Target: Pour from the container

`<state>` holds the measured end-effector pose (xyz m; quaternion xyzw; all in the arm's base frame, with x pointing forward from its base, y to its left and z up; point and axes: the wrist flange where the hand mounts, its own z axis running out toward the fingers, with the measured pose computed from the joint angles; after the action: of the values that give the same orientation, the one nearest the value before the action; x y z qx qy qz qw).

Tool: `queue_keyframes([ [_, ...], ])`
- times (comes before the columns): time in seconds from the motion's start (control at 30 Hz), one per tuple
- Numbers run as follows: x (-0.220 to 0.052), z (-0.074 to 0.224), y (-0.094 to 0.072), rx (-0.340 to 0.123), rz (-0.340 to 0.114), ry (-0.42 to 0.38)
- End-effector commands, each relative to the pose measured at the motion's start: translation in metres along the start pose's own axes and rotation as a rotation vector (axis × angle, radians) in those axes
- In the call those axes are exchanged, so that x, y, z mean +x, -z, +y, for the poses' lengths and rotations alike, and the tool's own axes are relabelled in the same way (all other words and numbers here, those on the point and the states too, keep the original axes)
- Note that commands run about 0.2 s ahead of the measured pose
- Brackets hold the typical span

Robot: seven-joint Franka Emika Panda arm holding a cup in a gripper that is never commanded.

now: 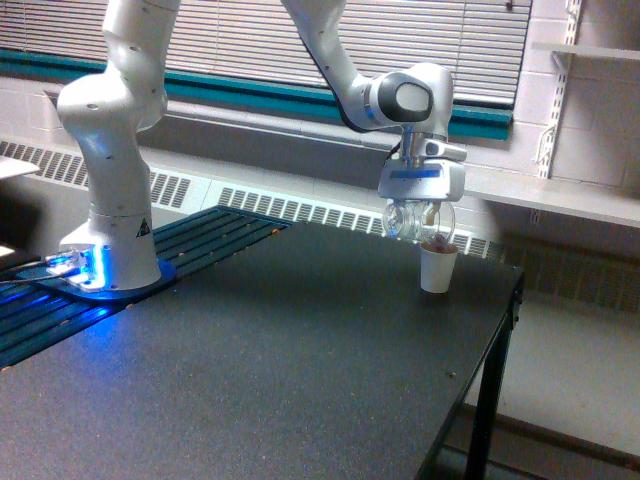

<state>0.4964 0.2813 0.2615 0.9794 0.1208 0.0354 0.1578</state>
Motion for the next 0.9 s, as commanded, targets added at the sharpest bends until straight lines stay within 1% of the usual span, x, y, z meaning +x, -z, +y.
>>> queue_keyframes([
  [0.03,0.001,-0.005,0.001,-0.016,0.0,0.029],
  [0.3,0.001,-0.003,0.002,-0.015,0.004,0.027],
  [0.57,0.001,0.003,0.008,0.003,0.02,0.01],
  [0.9,-0.003,0.015,0.019,0.052,0.059,-0.024],
])
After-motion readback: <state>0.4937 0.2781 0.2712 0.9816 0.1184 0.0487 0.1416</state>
